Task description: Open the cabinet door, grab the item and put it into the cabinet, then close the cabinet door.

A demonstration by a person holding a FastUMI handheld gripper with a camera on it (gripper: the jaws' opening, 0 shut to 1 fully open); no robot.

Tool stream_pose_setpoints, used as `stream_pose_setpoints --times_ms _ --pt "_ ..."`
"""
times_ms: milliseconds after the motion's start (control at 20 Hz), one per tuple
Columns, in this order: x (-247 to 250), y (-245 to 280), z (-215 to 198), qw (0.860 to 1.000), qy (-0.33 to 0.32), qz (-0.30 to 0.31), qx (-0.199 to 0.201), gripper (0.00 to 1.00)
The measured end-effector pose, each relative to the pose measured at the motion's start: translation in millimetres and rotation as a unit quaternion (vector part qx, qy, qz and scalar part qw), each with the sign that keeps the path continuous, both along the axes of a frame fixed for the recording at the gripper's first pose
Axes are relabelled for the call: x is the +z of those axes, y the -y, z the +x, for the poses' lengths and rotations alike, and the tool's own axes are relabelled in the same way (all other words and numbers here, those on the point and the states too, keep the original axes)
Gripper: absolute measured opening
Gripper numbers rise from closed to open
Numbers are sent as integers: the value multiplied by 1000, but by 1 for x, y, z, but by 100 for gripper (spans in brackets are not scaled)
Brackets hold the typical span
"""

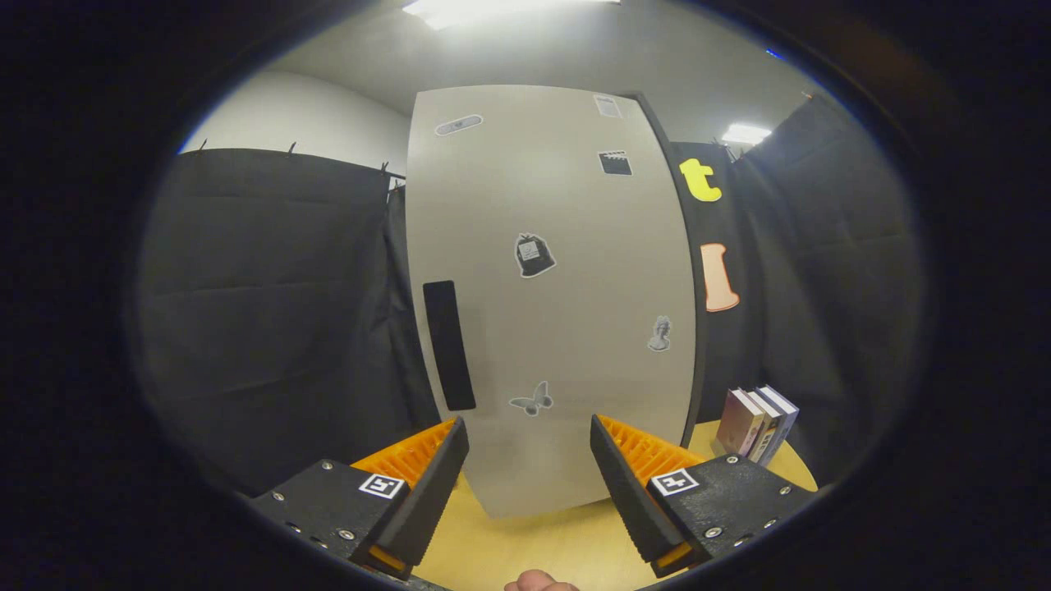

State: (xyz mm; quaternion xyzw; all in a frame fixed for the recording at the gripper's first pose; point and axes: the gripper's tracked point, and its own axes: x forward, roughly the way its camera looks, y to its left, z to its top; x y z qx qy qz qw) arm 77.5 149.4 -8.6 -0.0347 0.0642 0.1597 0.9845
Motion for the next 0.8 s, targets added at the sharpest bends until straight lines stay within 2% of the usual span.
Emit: stream_pose_setpoints --times_ms 300,800 --pt "0 9 7 999 -2 3 -35 93" --pt "-1 5 9 999 2 0 -37 93"
